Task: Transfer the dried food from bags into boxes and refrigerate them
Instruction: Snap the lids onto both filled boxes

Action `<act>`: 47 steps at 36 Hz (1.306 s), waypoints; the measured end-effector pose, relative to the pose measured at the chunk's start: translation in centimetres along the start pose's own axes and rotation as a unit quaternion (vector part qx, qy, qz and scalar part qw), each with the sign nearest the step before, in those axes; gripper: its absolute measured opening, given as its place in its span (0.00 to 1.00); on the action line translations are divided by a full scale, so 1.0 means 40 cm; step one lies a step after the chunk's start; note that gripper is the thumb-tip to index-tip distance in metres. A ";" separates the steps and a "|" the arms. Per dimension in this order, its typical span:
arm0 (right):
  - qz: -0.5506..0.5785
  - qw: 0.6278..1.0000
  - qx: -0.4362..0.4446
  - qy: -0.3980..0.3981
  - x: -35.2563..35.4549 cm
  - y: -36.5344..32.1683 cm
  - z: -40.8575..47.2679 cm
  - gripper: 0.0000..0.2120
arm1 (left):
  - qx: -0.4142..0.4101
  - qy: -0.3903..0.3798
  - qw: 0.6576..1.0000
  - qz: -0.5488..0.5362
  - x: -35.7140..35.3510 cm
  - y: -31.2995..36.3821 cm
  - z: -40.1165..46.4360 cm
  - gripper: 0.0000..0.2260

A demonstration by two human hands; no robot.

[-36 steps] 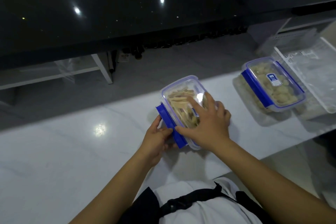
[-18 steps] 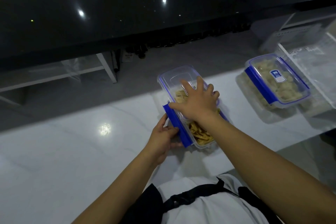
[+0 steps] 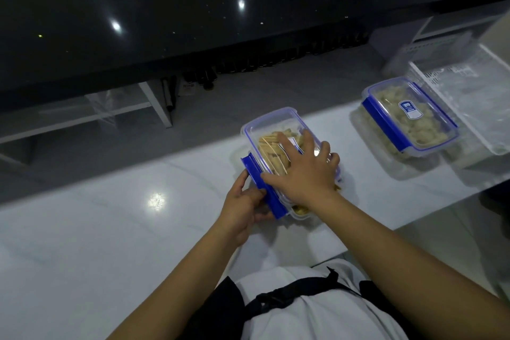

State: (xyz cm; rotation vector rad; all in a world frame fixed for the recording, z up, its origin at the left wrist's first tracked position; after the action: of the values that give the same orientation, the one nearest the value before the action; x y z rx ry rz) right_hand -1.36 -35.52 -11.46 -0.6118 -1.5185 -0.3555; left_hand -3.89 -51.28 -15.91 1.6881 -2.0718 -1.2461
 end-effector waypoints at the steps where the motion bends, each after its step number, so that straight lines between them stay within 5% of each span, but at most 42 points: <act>1: -0.003 1.000 0.000 0.004 -0.001 0.006 -0.008 0.49 | 0.000 0.000 1.000 0.001 0.000 0.001 -0.001 0.25; 18: 0.010 0.999 0.026 -0.022 -0.023 0.050 -0.097 0.46 | -0.006 0.025 0.999 0.030 0.013 0.013 0.003 0.24; 23: 0.012 0.999 0.021 -0.048 -0.012 0.018 -0.100 0.36 | -0.045 0.046 0.994 0.086 0.009 0.056 0.009 0.25; 29: 0.037 0.989 0.048 -0.137 -0.008 -0.004 -0.154 0.34 | -0.091 0.060 0.972 0.209 0.006 0.096 0.013 0.35; 39: 0.123 0.979 0.053 -0.157 0.062 0.001 -0.147 0.37 | -0.084 0.051 0.962 0.256 0.010 0.101 0.004 0.35; 43: 0.353 0.934 -0.045 -0.031 0.127 0.083 -0.113 0.34 | -0.063 0.029 0.959 0.276 0.034 0.108 -0.007 0.34; 45: 0.395 0.909 -0.114 -0.068 0.101 0.127 -0.111 0.38 | -0.055 0.027 0.958 0.281 0.048 0.107 -0.017 0.33; 47: 0.472 0.843 -0.196 -0.167 0.049 0.147 -0.126 0.39 | -0.054 0.025 0.957 0.285 0.058 0.107 -0.026 0.33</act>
State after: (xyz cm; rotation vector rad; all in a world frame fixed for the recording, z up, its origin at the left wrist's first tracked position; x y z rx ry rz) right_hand 6.22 -33.40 -10.13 -1.7242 -1.2743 0.2364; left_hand -7.09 -53.82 -13.09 0.9509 -2.1840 -1.0797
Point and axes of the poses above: each hand's wrist, its own z-axis towards the middle knuckle, its own x-axis out of the back of the hand, y = z × x, the point moved 6 cm from there along z, towards the middle knuckle, and after that the axes turned 5 degrees about y, right-handed, at the moved point
